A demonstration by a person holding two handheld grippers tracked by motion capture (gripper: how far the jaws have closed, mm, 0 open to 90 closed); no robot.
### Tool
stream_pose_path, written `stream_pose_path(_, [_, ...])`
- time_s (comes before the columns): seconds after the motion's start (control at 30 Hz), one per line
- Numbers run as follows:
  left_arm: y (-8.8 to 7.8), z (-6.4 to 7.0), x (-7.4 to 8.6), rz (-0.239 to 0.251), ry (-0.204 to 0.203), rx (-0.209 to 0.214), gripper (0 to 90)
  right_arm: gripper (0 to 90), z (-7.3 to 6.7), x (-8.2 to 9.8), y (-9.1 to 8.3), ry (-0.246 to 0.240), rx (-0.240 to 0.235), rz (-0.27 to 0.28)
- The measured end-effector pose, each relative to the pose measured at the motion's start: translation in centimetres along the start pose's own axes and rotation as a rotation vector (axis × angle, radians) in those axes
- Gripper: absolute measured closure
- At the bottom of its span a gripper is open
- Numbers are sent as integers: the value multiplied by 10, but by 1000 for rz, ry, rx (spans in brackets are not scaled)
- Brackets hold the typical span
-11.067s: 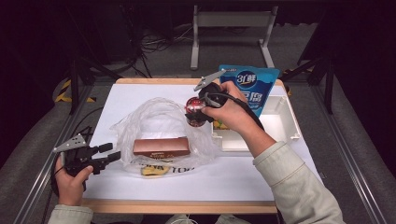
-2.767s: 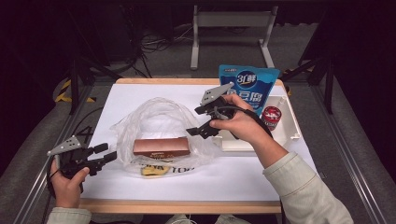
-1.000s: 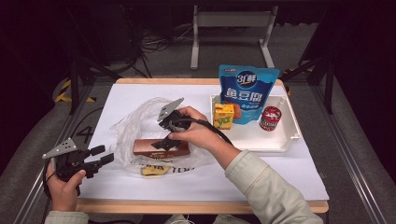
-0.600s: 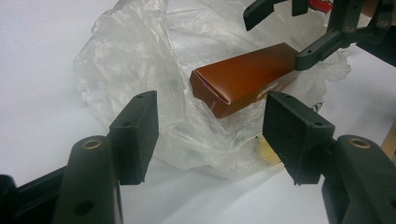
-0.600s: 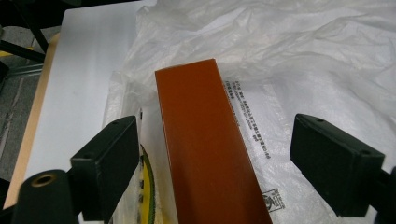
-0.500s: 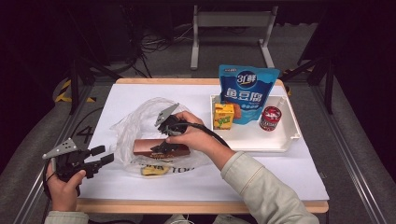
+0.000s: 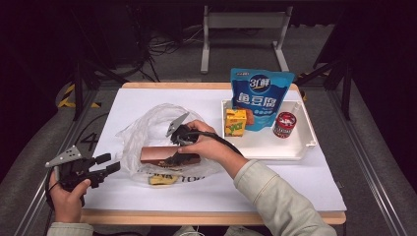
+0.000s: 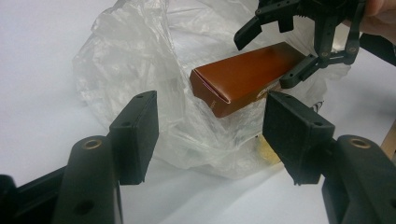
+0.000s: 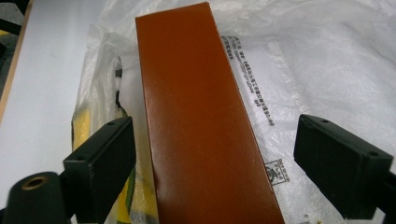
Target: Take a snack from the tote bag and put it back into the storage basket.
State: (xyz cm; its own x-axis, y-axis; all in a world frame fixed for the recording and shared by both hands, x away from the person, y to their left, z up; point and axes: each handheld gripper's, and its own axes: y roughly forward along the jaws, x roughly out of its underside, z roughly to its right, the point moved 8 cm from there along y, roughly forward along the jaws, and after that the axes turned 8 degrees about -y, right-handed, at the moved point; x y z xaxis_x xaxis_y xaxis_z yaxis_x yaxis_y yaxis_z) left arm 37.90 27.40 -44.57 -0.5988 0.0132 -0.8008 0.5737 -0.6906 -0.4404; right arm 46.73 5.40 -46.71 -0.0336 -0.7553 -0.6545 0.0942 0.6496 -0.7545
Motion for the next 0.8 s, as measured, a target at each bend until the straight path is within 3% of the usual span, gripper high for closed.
stream_pose_path(0.67, [0,0,0,1,-4,-1,369,155,-2,13,16,-34,-16,-58])
stream_pose_path(0.8, [-1,-1,0,2,-5,-2,369,195,0,14,17,-58,-19,-67])
